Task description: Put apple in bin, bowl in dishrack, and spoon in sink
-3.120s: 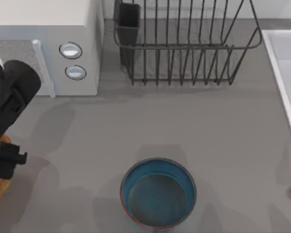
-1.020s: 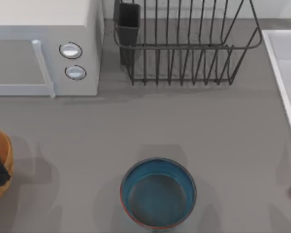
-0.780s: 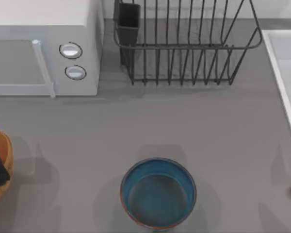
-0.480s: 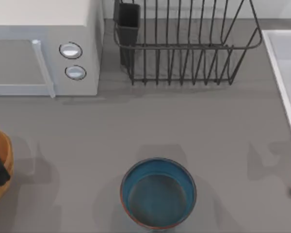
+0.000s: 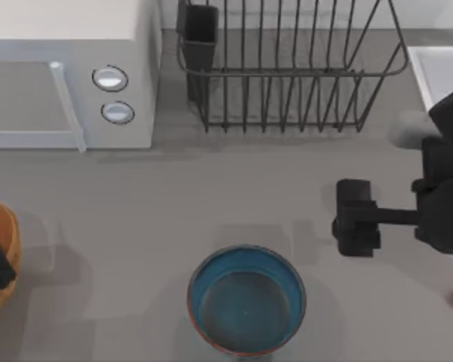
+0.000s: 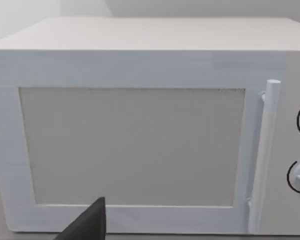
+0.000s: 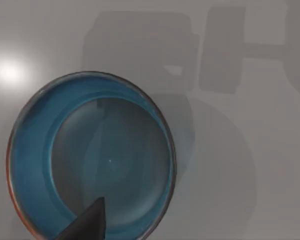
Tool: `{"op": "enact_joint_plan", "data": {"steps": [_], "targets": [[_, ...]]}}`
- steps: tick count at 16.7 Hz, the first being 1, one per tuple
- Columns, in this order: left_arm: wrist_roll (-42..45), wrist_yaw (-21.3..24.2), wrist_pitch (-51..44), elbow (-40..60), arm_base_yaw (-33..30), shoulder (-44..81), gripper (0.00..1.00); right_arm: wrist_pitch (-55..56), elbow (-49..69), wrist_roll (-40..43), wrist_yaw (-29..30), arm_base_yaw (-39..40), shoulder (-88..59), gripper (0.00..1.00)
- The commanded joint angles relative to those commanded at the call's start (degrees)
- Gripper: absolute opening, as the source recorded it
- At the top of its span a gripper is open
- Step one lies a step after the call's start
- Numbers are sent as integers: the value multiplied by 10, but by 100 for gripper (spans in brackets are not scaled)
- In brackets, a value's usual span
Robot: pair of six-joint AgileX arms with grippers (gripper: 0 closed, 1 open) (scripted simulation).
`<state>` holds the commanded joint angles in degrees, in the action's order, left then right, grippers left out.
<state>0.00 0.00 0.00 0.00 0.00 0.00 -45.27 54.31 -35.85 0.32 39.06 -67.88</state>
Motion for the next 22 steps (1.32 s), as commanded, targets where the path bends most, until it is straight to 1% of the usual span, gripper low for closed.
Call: {"op": "enact_joint_plan", "data": {"steps": [3, 6, 10, 18, 22], "targets": [[0, 0, 0, 0, 0, 0, 100, -99, 114, -55, -2, 44, -141, 100], [0, 0, 0, 0, 0, 0, 100, -177, 209, -90, -3, 67, -259, 100], [0, 0, 0, 0, 0, 0, 100, -238, 281, -113, -3, 75, -347, 100], [0, 0, 0, 0, 0, 0, 100, -234, 279, -114, -3, 73, -358, 100], [0, 0, 0, 0, 0, 0, 100, -148, 221, -115, -3, 75, -383, 100]]}}
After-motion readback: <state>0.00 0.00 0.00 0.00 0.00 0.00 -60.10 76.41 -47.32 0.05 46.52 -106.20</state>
